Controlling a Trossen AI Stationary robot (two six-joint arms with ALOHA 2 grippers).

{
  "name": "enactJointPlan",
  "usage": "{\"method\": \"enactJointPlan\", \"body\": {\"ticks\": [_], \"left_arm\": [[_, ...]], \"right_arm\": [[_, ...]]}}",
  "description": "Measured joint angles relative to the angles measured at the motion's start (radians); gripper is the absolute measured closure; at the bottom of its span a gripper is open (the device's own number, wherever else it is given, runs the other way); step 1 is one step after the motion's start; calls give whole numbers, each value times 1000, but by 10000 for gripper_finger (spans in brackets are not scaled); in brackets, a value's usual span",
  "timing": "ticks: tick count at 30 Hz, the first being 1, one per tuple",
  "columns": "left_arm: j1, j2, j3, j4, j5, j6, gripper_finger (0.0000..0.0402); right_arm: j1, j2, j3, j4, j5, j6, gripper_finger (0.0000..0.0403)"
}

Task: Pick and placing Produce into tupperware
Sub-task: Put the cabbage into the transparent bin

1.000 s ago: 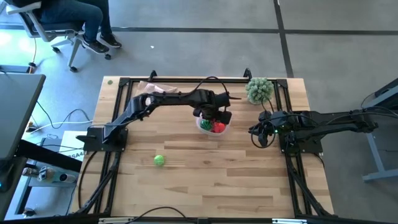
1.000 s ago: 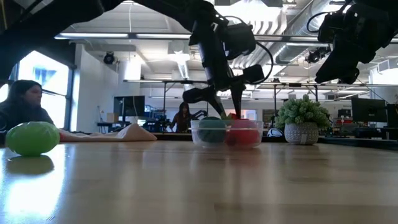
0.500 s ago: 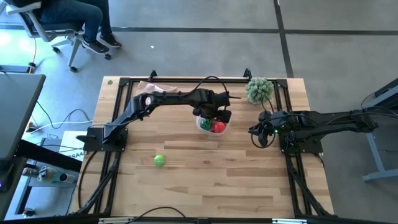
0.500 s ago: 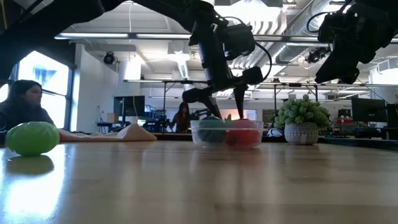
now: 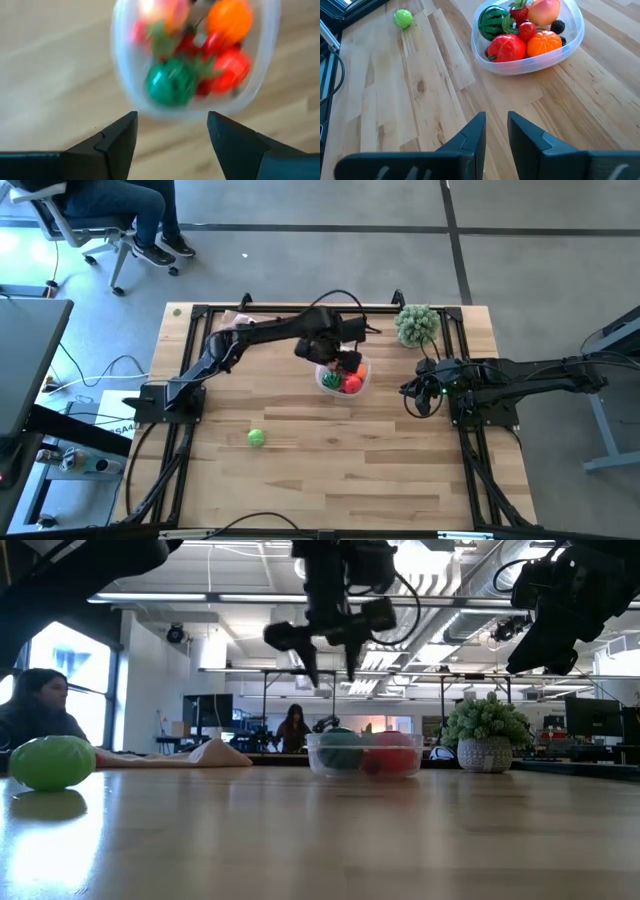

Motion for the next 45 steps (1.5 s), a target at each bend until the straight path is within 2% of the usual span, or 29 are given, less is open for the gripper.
{"method": "enactJointPlan", "body": {"ticks": [4, 9, 20, 25, 28, 32, 37, 39, 45], "left_arm": [[-8, -38, -28, -102, 125, 54, 186], [-52, -96, -117, -94, 217, 60, 197], [-183, -256, -500, -91, 220, -88, 199], [-215, -412, -701, -40, 216, -179, 199], [-229, -534, -839, 56, 194, -247, 199], [-253, -698, -1027, 164, 152, -402, 199], [-307, -831, -1208, 287, 123, -668, 199], [-334, -863, -1260, 341, 109, -633, 199], [-400, -883, -1340, 391, 102, -356, 181]], "right_arm": [[0, 0, 0, 0, 0, 0, 331], [0, 0, 0, 0, 0, 0, 331], [0, 0, 0, 0, 0, 0, 331], [0, 0, 0, 0, 0, 0, 331], [0, 0, 0, -1, 0, 0, 331], [0, 0, 0, 0, 0, 0, 331], [0, 0, 0, 0, 0, 0, 331], [0, 0, 0, 0, 0, 0, 331], [0, 0, 0, -1, 0, 0, 331]]}}
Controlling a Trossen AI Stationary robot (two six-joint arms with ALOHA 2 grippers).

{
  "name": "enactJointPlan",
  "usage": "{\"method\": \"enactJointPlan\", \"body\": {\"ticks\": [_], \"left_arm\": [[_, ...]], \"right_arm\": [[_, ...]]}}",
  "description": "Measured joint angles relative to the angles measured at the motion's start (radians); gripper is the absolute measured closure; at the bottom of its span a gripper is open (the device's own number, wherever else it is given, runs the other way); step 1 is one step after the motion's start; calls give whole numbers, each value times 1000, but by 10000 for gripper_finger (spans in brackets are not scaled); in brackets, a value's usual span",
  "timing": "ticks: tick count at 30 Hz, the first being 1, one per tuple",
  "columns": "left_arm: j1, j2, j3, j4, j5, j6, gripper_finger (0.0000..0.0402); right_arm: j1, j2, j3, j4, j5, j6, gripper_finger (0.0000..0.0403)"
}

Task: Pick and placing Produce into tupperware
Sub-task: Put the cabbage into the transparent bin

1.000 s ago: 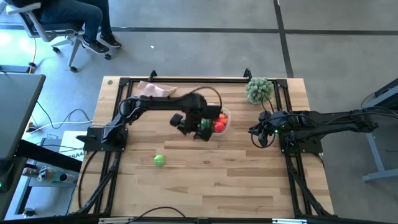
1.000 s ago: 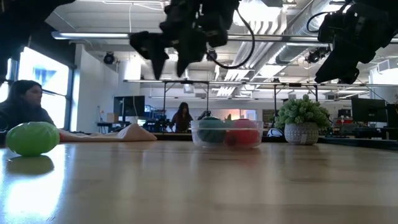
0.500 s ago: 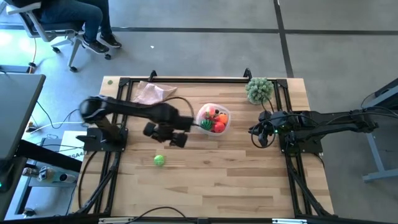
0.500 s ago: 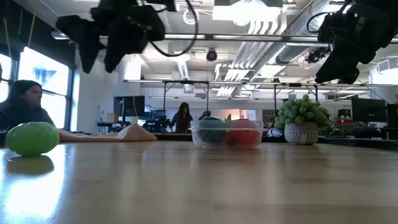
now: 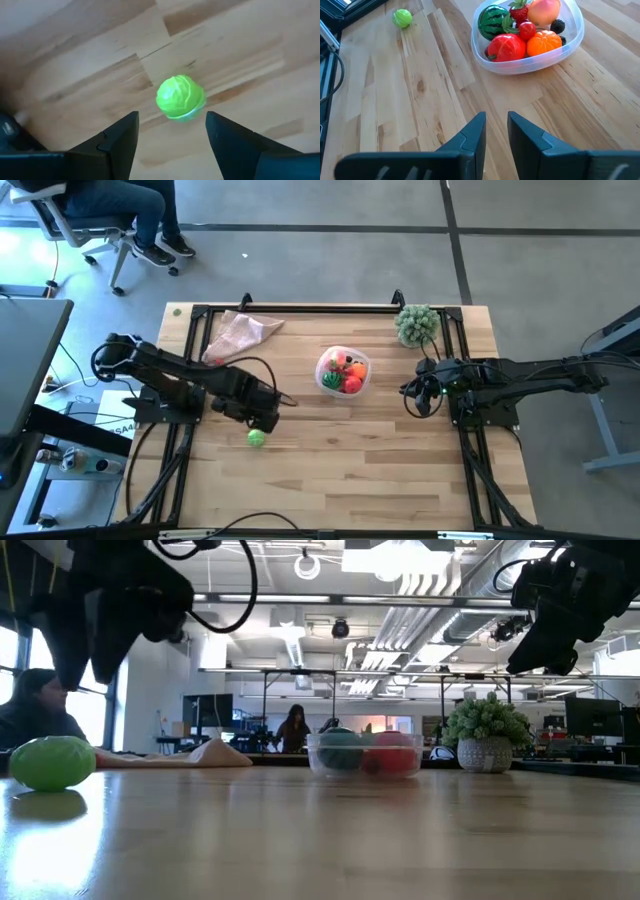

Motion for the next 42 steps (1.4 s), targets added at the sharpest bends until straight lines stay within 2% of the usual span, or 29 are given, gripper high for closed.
{"method": "enactJointPlan", "body": {"ticks": [7, 16, 22, 26, 32, 42], "left_arm": [[-71, 0, -43, 41, -4, 310, 154], [-143, 5, -44, 75, -117, 592, 158], [-158, 30, -43, 125, -154, 582, 167], [-158, 85, -44, 141, -147, 557, 157], [-156, 147, -43, 147, -116, 563, 112], [-170, 160, -43, 160, -107, 593, 24]], "right_arm": [[0, 0, 0, 1, 0, 0, 331], [0, 0, 0, 1, 0, 0, 331], [0, 0, 0, 1, 0, 0, 331], [0, 0, 0, 1, 0, 0, 331], [0, 0, -1, 0, 0, 0, 331], [0, 0, -1, 1, 0, 0, 331]]}}
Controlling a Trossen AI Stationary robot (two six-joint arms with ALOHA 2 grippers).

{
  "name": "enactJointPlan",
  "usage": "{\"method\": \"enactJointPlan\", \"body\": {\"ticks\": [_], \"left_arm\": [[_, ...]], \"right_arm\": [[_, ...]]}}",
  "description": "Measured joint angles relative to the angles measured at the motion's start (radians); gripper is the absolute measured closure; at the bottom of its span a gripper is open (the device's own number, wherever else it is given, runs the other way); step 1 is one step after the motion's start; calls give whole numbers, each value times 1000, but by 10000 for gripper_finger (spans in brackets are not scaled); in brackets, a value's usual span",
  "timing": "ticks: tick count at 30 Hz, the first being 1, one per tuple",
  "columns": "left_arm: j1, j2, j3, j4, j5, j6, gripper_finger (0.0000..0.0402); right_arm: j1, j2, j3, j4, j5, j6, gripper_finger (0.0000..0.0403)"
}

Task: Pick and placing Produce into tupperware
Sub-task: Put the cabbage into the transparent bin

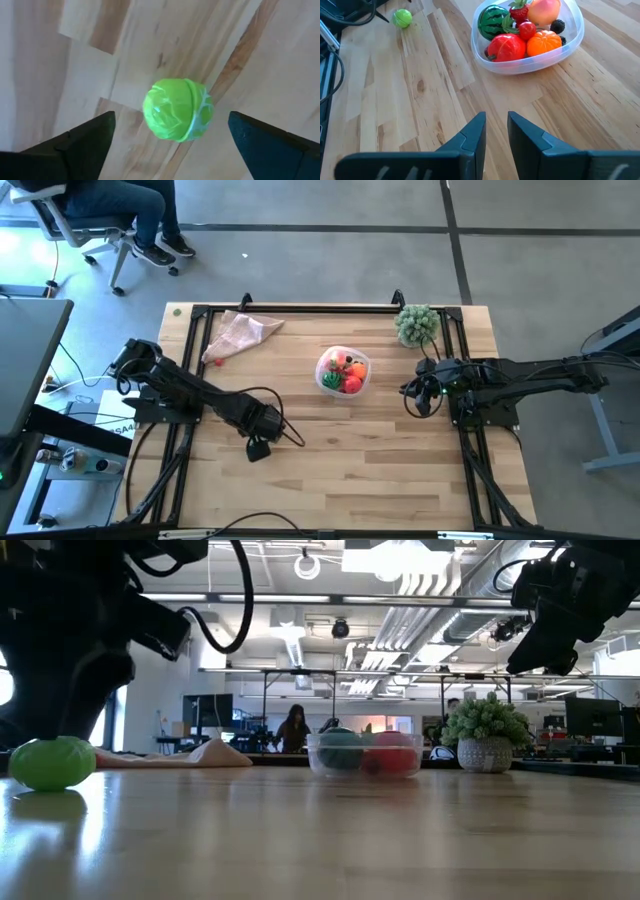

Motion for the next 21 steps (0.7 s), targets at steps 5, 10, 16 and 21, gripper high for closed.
{"method": "enactJointPlan", "body": {"ticks": [5, 10, 16, 21], "left_arm": [[-26, 26, 0, 27, 4, 17, 12], [-35, 70, 0, 38, 3, 40, 16], [-32, 114, 0, 57, 4, 70, 14], [-32, 134, 0, 63, 7, 77, 16]], "right_arm": [[0, 0, 0, 0, 0, 0, 331], [0, 0, 0, 0, 0, 0, 331], [0, -1, 0, -3, 0, 0, 331], [0, 0, 0, 0, 0, 0, 331]]}}
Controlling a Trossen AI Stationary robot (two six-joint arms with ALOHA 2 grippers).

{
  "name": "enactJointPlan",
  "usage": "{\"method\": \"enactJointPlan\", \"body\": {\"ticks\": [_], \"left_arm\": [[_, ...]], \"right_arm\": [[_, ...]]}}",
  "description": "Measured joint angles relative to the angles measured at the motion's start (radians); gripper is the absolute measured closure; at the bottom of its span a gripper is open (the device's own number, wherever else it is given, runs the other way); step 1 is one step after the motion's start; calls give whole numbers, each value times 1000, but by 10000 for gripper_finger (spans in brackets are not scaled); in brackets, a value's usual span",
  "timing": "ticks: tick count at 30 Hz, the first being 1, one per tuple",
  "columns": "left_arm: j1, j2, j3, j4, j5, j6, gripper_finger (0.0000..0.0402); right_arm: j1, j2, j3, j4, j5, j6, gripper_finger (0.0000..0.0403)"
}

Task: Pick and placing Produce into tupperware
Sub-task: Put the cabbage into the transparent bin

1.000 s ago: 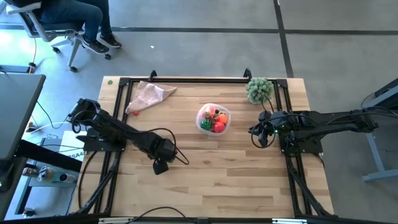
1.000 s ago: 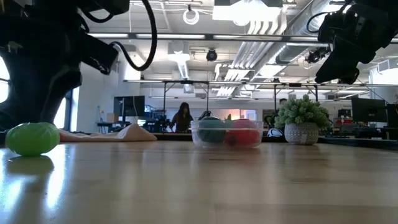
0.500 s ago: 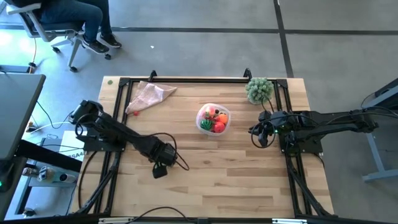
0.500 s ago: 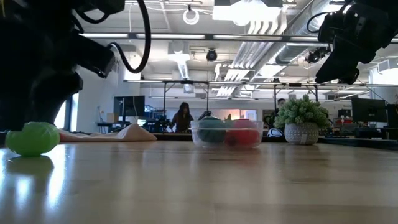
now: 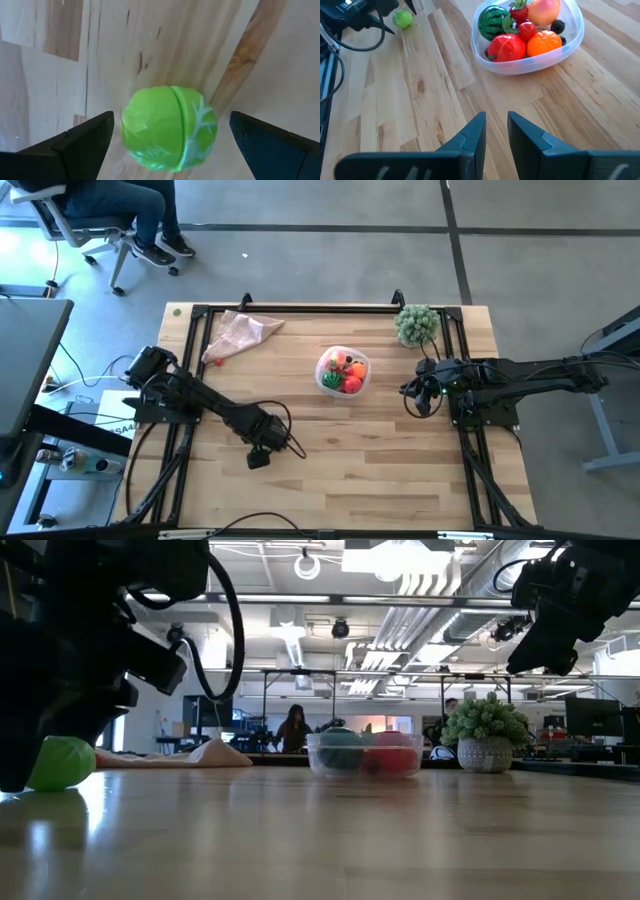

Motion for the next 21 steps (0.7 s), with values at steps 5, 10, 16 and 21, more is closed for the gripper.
{"method": "enactJointPlan", "body": {"ticks": [5, 10, 16, 21], "left_arm": [[0, -2, 0, 0, 0, -2, 16], [0, -2, 0, 2, -3, -7, 27], [0, -2, 0, 10, -4, -11, 92], [0, -2, 0, 13, -13, -17, 140]], "right_arm": [[0, 0, 0, -1, 0, 0, 331], [0, 0, 0, -1, 0, 0, 331], [0, 0, 0, 0, 0, 0, 331], [0, 0, 0, 0, 0, 0, 331]]}}
